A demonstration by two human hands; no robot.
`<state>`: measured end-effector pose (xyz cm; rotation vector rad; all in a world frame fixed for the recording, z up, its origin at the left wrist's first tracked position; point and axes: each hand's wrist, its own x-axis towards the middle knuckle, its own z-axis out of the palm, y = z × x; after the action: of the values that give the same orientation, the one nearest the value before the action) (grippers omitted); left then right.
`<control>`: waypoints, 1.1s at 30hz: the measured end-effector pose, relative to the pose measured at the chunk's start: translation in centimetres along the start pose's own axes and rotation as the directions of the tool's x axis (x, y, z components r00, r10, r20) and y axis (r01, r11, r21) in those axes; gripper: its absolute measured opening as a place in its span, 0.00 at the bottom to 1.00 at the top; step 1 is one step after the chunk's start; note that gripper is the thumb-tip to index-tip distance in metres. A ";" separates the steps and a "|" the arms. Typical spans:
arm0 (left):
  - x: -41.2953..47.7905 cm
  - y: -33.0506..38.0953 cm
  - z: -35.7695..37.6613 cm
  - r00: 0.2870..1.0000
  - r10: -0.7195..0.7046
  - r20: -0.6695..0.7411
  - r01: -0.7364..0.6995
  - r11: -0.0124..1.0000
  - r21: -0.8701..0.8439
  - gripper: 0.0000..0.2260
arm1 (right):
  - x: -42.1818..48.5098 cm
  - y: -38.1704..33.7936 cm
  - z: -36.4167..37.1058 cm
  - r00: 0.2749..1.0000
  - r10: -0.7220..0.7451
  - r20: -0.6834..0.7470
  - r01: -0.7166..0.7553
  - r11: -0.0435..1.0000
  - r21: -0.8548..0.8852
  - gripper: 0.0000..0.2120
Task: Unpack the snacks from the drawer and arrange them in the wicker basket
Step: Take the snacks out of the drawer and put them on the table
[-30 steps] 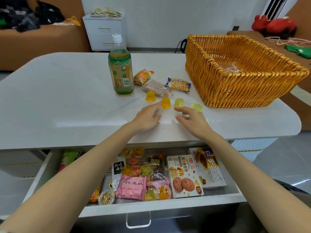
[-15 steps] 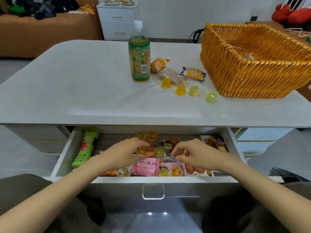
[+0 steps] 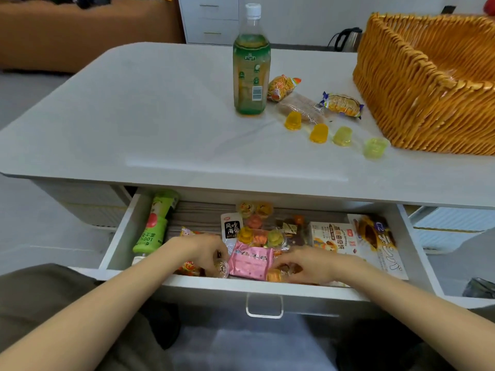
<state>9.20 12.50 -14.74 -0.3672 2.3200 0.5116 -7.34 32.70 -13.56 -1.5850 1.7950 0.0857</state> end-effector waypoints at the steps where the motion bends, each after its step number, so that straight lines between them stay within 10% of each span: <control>1: 0.2 -0.1 0.1 1.000 -0.004 0.009 0.004 0.999 -0.033 0.18 | 0.1 0.1 0.1 1.000 -0.005 0.012 0.005 1.000 0.011 0.19; 15: -2.1 -2.8 -2.3 0.951 -0.045 -0.306 -0.092 0.903 -0.419 0.02 | 0.8 -0.4 0.0 0.988 0.106 -0.111 -0.083 0.977 0.196 0.16; 33: -2.7 -3.8 -0.4 0.915 -0.404 -0.015 0.258 0.613 -0.746 0.11 | 1.3 -0.6 1.0 0.998 0.000 0.065 -0.012 0.982 0.187 0.19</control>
<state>12.36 9.29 -13.51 -1.2611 2.0236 1.2628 -6.29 31.98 -14.73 -1.4278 1.7061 -0.0283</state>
